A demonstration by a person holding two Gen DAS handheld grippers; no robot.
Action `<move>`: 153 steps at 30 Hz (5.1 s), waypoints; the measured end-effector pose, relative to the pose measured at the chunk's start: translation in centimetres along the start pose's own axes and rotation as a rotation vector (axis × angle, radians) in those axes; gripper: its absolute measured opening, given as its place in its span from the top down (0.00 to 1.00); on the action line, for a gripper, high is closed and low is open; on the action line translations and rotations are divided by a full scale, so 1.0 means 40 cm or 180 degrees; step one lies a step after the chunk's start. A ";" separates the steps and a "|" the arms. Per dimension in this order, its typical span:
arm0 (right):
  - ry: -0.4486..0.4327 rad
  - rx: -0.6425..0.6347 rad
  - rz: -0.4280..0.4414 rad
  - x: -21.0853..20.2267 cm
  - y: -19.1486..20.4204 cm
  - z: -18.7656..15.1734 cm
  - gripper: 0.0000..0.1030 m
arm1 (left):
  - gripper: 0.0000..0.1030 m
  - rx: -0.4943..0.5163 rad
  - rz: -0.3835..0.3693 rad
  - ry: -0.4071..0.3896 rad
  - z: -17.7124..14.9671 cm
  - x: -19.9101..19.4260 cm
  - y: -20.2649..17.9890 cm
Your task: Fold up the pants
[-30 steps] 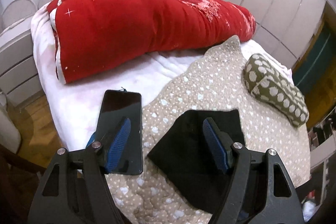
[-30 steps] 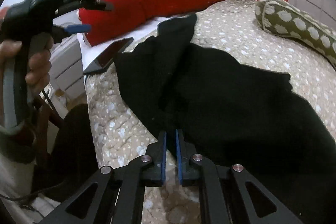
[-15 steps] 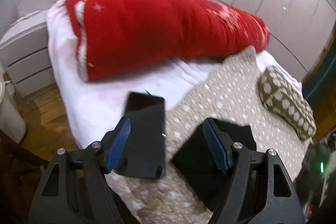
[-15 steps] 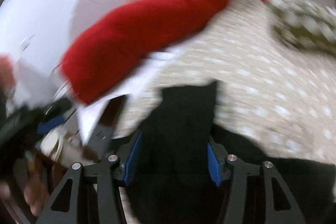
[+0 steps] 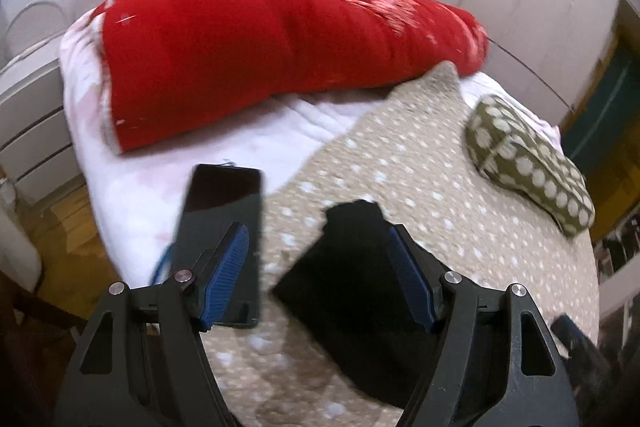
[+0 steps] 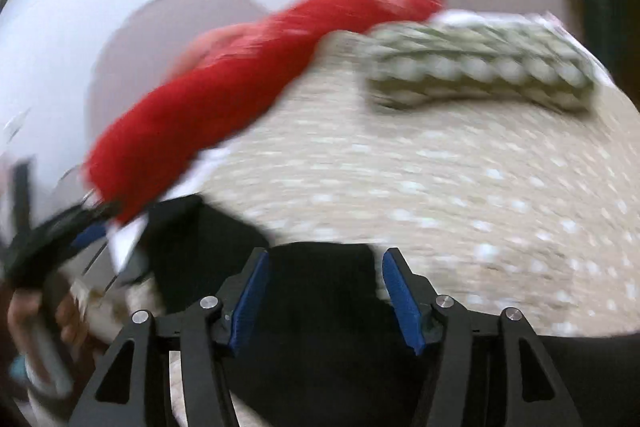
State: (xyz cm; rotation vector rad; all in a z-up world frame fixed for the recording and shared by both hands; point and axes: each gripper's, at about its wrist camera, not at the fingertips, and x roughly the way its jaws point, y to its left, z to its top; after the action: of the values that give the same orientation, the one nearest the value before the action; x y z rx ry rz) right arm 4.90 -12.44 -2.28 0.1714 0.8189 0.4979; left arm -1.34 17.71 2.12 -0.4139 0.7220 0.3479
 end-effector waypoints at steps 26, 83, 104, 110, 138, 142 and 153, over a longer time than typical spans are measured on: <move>0.0134 -0.0434 -0.0421 0.108 0.095 0.074 0.60 | 0.30 0.0047 0.0113 0.0336 -0.064 0.081 0.017; -0.0140 0.0722 -0.1444 -0.450 -0.461 -0.256 0.56 | 0.30 0.0852 -0.0203 0.0449 -0.208 0.089 -0.260; -0.0173 0.1030 -0.1662 -0.461 -0.489 -0.316 0.56 | 0.30 0.0924 -0.0183 0.0432 -0.215 0.052 -0.252; -0.0251 0.1292 -0.1417 -0.480 -0.508 -0.328 0.48 | 0.30 0.0815 -0.0190 0.0484 -0.210 0.054 -0.241; -0.0619 0.0540 -0.1402 -0.513 -0.387 -0.227 0.64 | 0.30 0.1164 -0.0220 0.0319 -0.239 0.037 -0.337; -0.0518 0.0404 -0.1121 -0.452 -0.320 -0.231 0.64 | 0.30 0.1203 -0.0238 0.0286 -0.245 0.045 -0.361; -0.0072 0.0295 -0.1074 -0.277 -0.286 -0.252 0.63 | 0.30 0.1304 -0.0174 0.0450 -0.282 0.105 -0.372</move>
State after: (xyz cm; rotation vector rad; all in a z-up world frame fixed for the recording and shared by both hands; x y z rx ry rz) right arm -4.80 -28.26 -5.65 0.1205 0.8293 0.1405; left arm 1.87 0.15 -4.84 -0.0694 0.8952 0.1134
